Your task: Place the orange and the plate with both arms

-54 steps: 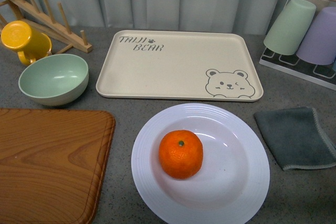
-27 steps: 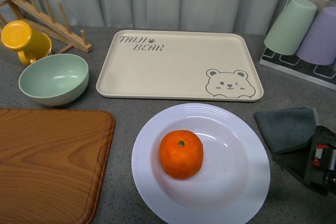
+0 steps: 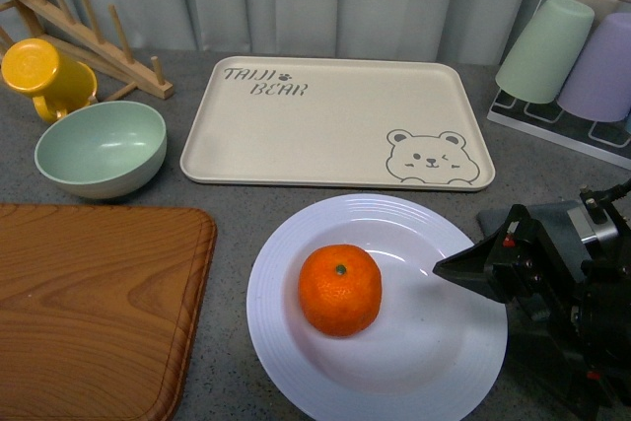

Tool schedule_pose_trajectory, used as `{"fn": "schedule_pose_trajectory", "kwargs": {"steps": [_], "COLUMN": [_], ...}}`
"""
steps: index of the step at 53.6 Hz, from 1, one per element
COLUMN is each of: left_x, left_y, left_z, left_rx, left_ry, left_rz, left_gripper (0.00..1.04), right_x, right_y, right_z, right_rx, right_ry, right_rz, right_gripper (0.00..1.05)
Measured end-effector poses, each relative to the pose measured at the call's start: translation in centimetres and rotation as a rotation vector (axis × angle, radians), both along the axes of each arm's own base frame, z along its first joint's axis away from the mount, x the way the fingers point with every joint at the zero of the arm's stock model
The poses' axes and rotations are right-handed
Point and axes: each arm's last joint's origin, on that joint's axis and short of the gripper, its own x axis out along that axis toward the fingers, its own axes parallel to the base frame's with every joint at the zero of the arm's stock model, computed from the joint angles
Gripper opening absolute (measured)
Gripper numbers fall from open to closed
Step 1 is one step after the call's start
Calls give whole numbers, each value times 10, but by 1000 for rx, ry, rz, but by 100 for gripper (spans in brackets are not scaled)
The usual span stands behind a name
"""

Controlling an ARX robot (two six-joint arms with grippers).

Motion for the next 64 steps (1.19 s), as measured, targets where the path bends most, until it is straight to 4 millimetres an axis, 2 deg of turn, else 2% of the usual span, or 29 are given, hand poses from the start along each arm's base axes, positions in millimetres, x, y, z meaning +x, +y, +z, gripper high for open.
{"fn": "schedule_pose_trajectory", "kwargs": {"steps": [20,29,34,39,42,49,64], "left_x": [0,0,0,0,0,0,0], "left_y": [0,0,0,0,0,0,0], "left_z": [0,0,0,0,0,0,0], "left_rx": [0,0,0,0,0,0,0], "left_ry": [0,0,0,0,0,0,0], "left_rz": [0,0,0,0,0,0,0], "left_gripper": [98,98,98,98,98,98,98], "right_x": [10,9,8,6,6,9,7], "right_y": [2,2,1,-1,0,1,3], "right_z": [-17,-25,-27,-30,-30,-27,-23], "right_rx": [36,15,1,-12,-4,24,21], "right_ry": [32,62,75,89,87,64,29], "right_rz": [-8,-20,-28,-24,-4,31,40], "right_gripper": [95,59,44,23,16,5,4]}}
